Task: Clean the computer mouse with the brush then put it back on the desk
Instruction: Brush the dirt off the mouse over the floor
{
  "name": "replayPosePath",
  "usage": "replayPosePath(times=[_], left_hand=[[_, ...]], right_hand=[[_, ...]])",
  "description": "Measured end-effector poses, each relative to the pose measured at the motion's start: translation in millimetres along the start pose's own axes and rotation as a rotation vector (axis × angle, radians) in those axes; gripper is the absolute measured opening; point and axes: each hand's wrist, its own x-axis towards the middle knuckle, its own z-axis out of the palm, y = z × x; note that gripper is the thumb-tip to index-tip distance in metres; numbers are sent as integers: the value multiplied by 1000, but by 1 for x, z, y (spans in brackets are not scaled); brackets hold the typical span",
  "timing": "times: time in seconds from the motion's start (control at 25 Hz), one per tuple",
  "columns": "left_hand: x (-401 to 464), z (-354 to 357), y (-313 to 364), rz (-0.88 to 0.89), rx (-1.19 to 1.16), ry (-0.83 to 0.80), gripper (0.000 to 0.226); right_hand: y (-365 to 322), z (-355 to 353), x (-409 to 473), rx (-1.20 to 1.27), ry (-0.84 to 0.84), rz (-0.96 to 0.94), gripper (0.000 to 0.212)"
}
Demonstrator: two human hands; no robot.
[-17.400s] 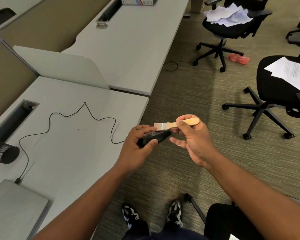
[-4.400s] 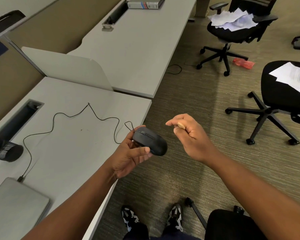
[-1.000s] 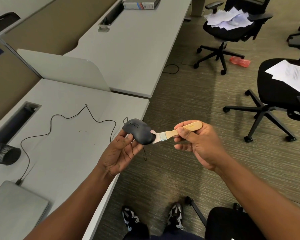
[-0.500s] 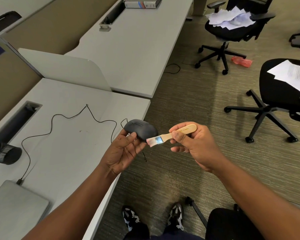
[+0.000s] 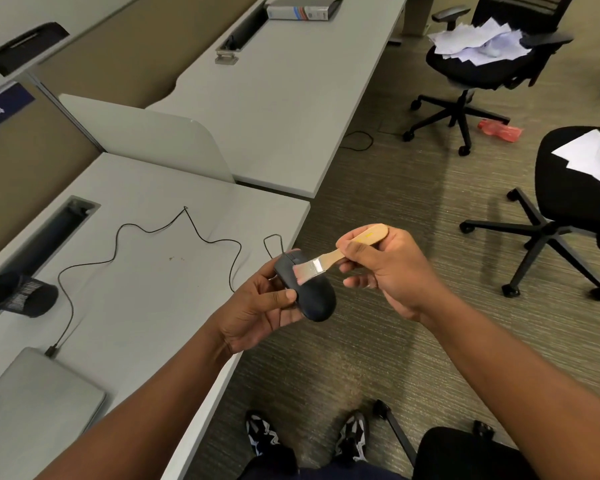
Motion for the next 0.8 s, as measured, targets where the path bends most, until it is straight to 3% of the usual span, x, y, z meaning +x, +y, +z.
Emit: replayPosePath(times=[0.2, 0.36, 0.48, 0.6, 0.8], left_hand=[[-10, -3, -4, -6, 99, 30, 66], [-17, -17, -7, -6, 164, 30, 69], [-22, -30, -4, -13, 181, 60, 72], [-26, -48, 2, 11, 171, 96, 70], [-27, -78, 18, 52, 121, 185, 67]], right_hand=[[-1, -2, 16, -101, 118, -65, 6], [1, 23, 22, -129, -20, -27, 5], [7, 40, 35, -238, 95, -110, 9], [11, 47, 47, -192, 156, -204, 24], [27, 71, 59, -623, -119, -156, 20]])
